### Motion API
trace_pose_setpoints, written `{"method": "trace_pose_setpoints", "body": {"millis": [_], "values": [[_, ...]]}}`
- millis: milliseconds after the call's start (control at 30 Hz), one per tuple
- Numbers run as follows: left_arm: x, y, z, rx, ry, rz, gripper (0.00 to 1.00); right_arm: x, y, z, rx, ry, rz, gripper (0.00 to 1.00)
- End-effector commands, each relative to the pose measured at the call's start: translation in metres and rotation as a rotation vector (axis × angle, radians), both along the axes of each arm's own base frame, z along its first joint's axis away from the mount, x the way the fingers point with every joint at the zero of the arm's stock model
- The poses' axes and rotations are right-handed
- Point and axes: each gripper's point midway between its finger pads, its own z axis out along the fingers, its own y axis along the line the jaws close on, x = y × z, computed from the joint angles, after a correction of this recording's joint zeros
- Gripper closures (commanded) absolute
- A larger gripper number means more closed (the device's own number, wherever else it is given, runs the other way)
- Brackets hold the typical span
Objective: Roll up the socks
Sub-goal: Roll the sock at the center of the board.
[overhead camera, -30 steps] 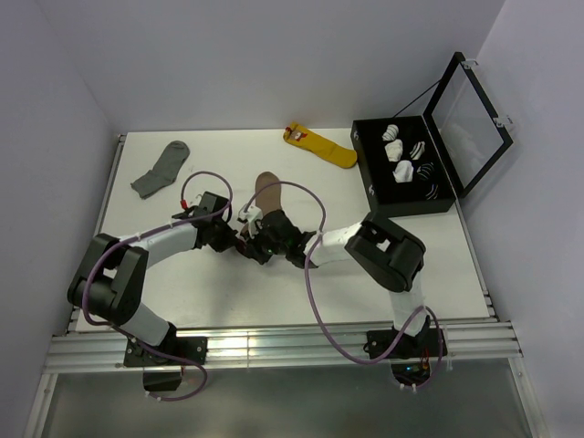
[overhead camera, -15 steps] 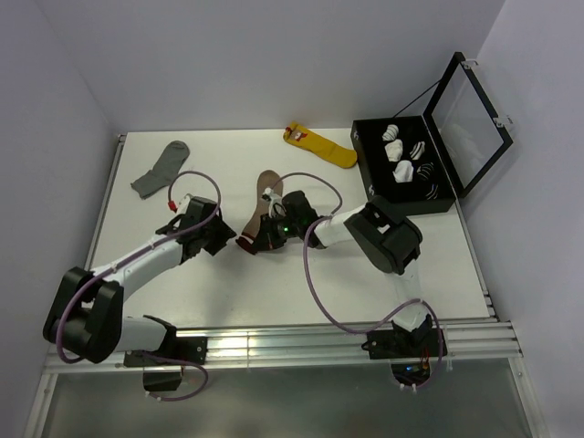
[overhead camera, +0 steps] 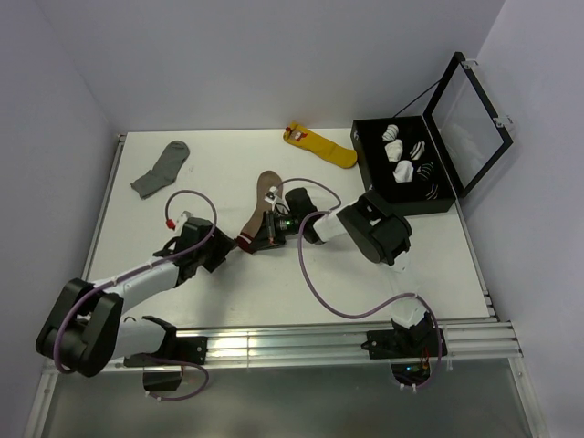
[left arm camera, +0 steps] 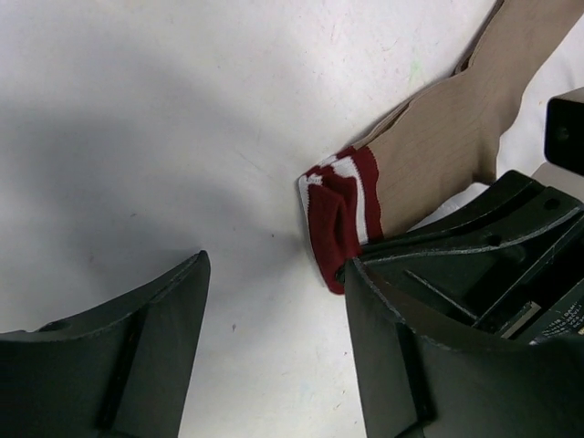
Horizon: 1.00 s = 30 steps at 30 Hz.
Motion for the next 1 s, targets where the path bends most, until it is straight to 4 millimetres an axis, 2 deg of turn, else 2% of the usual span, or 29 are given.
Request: {"method": "trace_pose_setpoints", "body": {"millis": [0,333,567,733,967], "values": [[0.012,-0.011,0.004,-0.033,-0.045,-0.019,0.37,0.006,0.001,0.001,0.011,0.059,-0.014,1.00],[0.020,-0.014,-0.004,-0.024,-0.044,-0.019,0.55,0.009,-0.003,-0.008,-0.017,0.110,-0.036,1.00],[0.030,-0.022,0.002,-0.040,-0.057,-0.034,0.70,0.009,-0.003,-0.010,-0.025,0.114,-0.036,1.00],[0.036,-0.027,0.014,-0.061,-0.094,-0.044,0.73,0.010,-0.002,-0.011,-0.025,0.117,-0.035,1.00],[0.041,-0.031,0.019,-0.081,-0.134,-0.051,0.75,0.010,-0.002,-0.011,-0.021,0.120,-0.036,1.00]]}}
